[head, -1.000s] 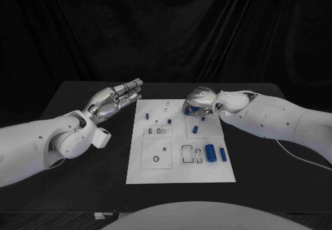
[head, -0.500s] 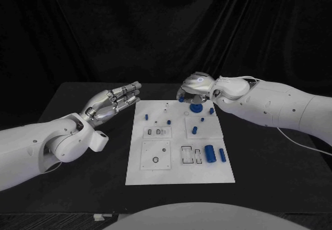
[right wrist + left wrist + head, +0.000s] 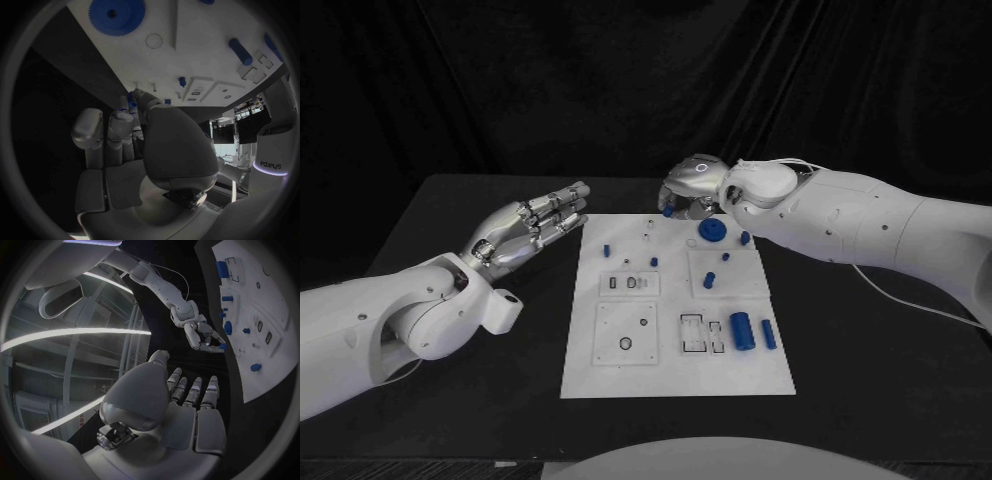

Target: Assemble the parts on the task board

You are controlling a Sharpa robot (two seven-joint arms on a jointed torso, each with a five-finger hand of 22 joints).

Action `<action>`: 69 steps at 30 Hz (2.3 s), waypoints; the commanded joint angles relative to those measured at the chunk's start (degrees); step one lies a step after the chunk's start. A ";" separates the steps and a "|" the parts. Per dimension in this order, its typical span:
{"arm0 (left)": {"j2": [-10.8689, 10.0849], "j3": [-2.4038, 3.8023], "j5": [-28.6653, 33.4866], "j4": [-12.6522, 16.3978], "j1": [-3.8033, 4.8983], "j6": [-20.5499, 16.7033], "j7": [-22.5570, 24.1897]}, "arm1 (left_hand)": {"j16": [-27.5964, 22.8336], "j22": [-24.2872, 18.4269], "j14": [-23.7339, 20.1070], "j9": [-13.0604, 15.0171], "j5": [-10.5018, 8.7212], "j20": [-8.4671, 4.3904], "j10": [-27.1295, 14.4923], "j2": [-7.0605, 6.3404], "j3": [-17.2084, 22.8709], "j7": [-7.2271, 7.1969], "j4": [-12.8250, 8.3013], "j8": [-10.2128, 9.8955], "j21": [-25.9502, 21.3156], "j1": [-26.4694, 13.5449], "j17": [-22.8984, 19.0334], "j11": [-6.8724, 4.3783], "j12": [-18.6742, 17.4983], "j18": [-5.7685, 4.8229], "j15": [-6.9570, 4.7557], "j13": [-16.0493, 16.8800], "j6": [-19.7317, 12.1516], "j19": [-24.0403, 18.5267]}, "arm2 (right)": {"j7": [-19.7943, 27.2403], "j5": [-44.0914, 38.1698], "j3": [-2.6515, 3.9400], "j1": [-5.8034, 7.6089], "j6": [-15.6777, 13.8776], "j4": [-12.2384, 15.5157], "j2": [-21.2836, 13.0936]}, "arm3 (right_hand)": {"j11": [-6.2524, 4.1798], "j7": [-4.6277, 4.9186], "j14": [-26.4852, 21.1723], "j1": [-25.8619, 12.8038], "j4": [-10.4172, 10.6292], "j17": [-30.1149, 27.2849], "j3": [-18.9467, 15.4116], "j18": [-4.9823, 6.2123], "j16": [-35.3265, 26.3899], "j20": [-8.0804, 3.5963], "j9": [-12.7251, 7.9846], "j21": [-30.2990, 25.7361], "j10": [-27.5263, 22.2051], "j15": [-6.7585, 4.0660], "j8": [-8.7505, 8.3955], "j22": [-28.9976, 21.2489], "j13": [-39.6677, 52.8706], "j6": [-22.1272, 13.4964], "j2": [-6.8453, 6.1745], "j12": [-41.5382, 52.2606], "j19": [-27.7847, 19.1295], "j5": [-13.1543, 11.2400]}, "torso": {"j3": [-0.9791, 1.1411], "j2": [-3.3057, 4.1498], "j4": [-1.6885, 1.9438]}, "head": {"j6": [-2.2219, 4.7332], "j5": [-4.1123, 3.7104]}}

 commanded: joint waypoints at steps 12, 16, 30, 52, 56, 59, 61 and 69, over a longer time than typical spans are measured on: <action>-0.45 0.06 0.01 0.45 0.11 -0.98 1.79 | -0.20 -0.02 0.02 0.02 0.27 -0.05 0.11 -0.70 0.21 0.14 0.27 0.19 -0.04 -0.06 -0.03 0.32 0.46 1.03 -0.02 0.07 0.33 -0.05 | -2.67 1.86 0.02 -0.99 -0.69 -1.30 1.06 | 0.68 0.59 0.02 -0.89 0.59 0.99 -0.05 -0.62 0.67 0.68 2.62 0.74 -0.14 0.53 -0.49 0.73 -0.02 -0.28 0.12 -0.69 0.09 -0.30 | -0.45 1.81 2.06 | 1.57 -2.35; -0.42 0.06 0.00 0.33 0.11 -0.86 1.78 | -0.20 -0.02 0.02 0.02 0.27 -0.05 0.11 -0.70 0.21 0.14 0.27 0.19 -0.04 -0.06 -0.03 0.32 0.46 1.03 -0.02 0.07 0.33 -0.05 | -2.64 1.89 0.02 -1.07 -0.54 -1.40 1.38 | 0.73 0.63 -0.02 -0.92 0.63 0.91 -0.02 -0.62 0.63 0.72 2.61 0.75 -0.20 0.57 -0.57 0.78 -0.02 -0.37 0.14 -0.78 0.07 -0.28 | -0.60 1.72 2.29 | 1.48 -2.53; -0.07 0.05 0.00 -0.17 0.10 -0.41 1.68 | -0.11 -0.02 0.12 0.03 0.34 -0.01 0.16 -0.67 0.35 0.25 0.26 0.23 -0.01 0.01 0.00 0.42 0.50 1.03 0.11 0.08 0.46 0.00 | -2.86 1.91 0.02 -1.19 -1.20 -1.63 1.82 | 0.99 0.91 -0.05 -1.15 0.87 1.32 0.08 -0.68 0.83 0.88 2.63 0.95 -0.17 0.75 -0.83 1.17 0.02 -0.62 0.26 -0.99 0.06 -0.07 | -0.63 1.52 1.96 | 1.17 -2.15; 0.50 0.05 0.00 -0.99 0.10 0.67 1.30 | 0.06 0.06 0.31 0.08 0.38 0.23 0.25 -0.55 0.83 0.57 0.18 0.33 0.23 0.21 0.05 0.75 0.56 1.05 0.38 0.10 0.84 0.33 | -5.32 1.91 0.02 -1.35 1.88 -2.77 2.88 | 1.25 1.08 -0.68 -0.66 0.53 1.28 0.76 -0.67 0.63 1.28 2.54 0.98 -1.60 1.08 -1.95 1.63 -0.01 -2.05 0.21 -2.04 -0.42 0.65 | -0.76 1.28 2.10 | 0.74 -2.32; 0.64 0.05 0.00 -1.11 0.10 0.89 1.24 | 0.10 0.09 0.36 0.08 0.37 0.30 0.26 -0.55 0.94 0.63 0.16 0.33 0.30 0.24 0.06 0.82 0.57 1.05 0.44 0.10 0.84 0.43 | -5.25 1.91 0.03 -1.50 1.95 -3.06 3.17 | 1.24 1.07 -0.72 -0.68 0.54 1.37 0.79 -0.69 0.67 1.30 2.52 1.07 -1.68 1.10 -2.06 1.80 0.00 -2.21 0.21 -2.04 -0.41 0.63 | -0.75 1.27 2.07 | 0.58 -2.27; 0.73 0.05 0.00 -1.22 0.10 0.98 1.21 | 0.10 0.09 0.36 0.08 0.37 0.30 0.26 -0.55 0.94 0.63 0.16 0.33 0.30 0.24 0.06 0.82 0.57 1.05 0.44 0.10 0.84 0.43 | -5.17 1.91 0.03 -1.60 2.17 -3.33 3.39 | 1.23 1.06 -0.74 -0.71 0.55 1.43 0.79 -0.69 0.70 1.31 2.51 1.09 -1.70 1.10 -2.13 1.85 0.01 -2.31 0.19 -2.03 -0.42 0.60 | -0.75 1.24 2.04 | 0.45 -2.21; 0.80 0.05 0.00 -1.31 0.10 1.07 1.19 | 0.10 0.09 0.36 0.08 0.37 0.30 0.26 -0.55 0.94 0.63 0.16 0.33 0.30 0.24 0.06 0.82 0.57 1.05 0.44 0.10 0.84 0.43 | -5.04 1.91 0.03 -1.66 2.22 -3.49 3.54 | 1.24 1.07 -0.78 -0.73 0.56 1.42 0.82 -0.69 0.69 1.33 2.48 1.09 -1.74 1.11 -2.24 1.87 0.02 -2.46 0.20 -2.03 -0.45 0.58 | -0.77 1.22 2.04 | 0.34 -2.17; 1.10 0.05 0.00 -1.73 0.09 1.42 1.09 | 0.14 0.10 0.40 0.08 0.37 0.38 0.32 -0.52 1.08 0.69 0.14 0.33 0.34 0.28 0.07 0.90 0.62 1.05 0.52 0.11 0.84 0.50 | -4.74 1.91 0.03 -1.75 2.51 -3.64 3.70 | 1.23 1.06 -0.85 -0.77 0.58 1.35 0.84 -0.71 0.63 1.35 2.45 1.15 -1.79 1.13 -2.37 1.99 0.04 -2.65 0.19 -2.01 -0.47 0.48 | -0.83 1.17 2.08 | 0.05 -2.15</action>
